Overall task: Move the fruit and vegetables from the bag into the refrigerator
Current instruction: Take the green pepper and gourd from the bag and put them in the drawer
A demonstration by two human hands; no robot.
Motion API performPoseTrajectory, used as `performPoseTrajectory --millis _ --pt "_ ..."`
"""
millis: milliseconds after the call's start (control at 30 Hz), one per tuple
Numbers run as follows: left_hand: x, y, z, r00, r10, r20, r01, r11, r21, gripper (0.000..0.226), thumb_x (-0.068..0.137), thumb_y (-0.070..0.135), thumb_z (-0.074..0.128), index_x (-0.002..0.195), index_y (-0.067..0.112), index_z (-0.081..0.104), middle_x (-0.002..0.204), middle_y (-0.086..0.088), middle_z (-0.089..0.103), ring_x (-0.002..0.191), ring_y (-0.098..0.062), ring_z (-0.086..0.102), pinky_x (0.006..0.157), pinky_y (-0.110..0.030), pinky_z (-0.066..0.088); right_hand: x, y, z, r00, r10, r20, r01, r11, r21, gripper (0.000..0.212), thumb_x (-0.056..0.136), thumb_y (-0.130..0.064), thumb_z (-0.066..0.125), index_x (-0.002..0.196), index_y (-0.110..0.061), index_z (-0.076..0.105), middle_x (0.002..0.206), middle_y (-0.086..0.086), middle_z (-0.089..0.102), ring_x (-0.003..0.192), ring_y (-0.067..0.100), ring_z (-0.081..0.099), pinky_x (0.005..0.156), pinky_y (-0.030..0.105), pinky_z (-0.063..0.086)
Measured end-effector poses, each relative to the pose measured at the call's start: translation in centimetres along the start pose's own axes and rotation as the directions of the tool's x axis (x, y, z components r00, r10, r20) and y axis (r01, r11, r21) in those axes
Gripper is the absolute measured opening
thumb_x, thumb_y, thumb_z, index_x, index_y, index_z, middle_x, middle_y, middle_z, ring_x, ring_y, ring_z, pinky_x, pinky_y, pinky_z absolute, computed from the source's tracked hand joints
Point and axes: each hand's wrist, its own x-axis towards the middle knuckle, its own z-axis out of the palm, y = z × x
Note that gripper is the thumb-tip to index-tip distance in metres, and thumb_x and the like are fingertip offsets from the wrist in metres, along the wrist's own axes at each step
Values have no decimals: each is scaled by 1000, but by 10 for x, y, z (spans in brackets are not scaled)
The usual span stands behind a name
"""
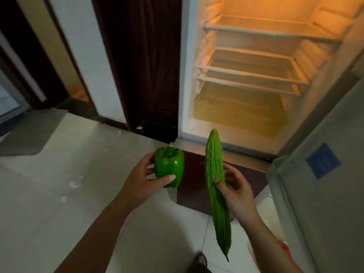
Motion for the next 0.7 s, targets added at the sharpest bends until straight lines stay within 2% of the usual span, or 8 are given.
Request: performPoseTrajectory --millis 67,133,200,267,400,500,567,700 --pt "36 3 14 997 6 73 -4 1000 -21 61 70 15 81 118 35 50 116 16 57 99 -2 59 64 -9 49 27 1 -13 996 13 -87 -12 1000 10 45 83 -3 66 123 -21 56 108 5 63 91 1 63 68 12 51" --pt "76 6 26 992 14 129 -10 999 -32 64 64 26 84 117 40 50 117 17 58 103 -3 59 73 -15 51 58 4 -22 990 7 -140 -9 1000 -12 48 83 -6 67 126 -23 53 107 -3 62 91 -2 61 67 10 50" --pt "120 10 38 990 24 138 -22 1000 -19 72 59 37 83 121 40 48 121 15 57 109 -6 57 86 -25 50 94 9 -27 983 5 -184 -14 999 -44 51 83 -10 68 129 -24 49 105 -8 60 93 0 60 67 12 50" --pt "165 18 52 993 24 115 -23 1000 -12 76 59 38 83 126 37 45 123 12 55 111 -9 54 91 -30 48 130 11 -31 979 18 -205 -34 996 -77 55 83 -13 68 131 -26 45 105 -11 57 94 1 59 65 15 51" --pt "238 35 83 986 51 158 -53 999 11 67 67 26 81 119 41 42 114 20 52 104 -3 54 84 -26 48 196 12 -46 980 29 -197 -60 986 -153 63 81 -16 71 134 -30 39 106 -16 53 96 3 57 69 16 49" --pt "276 36 98 979 44 199 -47 999 14 71 62 30 81 119 41 42 115 21 51 102 0 52 82 -26 47 242 14 -61 982 4 -190 -59 956 -288 70 78 -16 74 137 -23 38 109 -7 55 101 13 56 76 22 49" --pt "291 34 104 976 24 216 -26 1000 7 69 60 30 81 118 40 44 114 20 52 101 -1 53 77 -22 46 263 15 -65 986 44 -161 -98 934 -343 75 77 -18 75 140 -21 34 111 -5 53 101 13 54 79 27 49" --pt "319 27 106 965 -3 261 -4 1000 24 63 68 14 80 114 38 45 111 21 51 96 3 52 69 -14 44 294 15 -66 985 76 -156 -132 912 -387 79 78 -21 74 144 -16 31 108 -5 53 93 11 54 74 25 47"
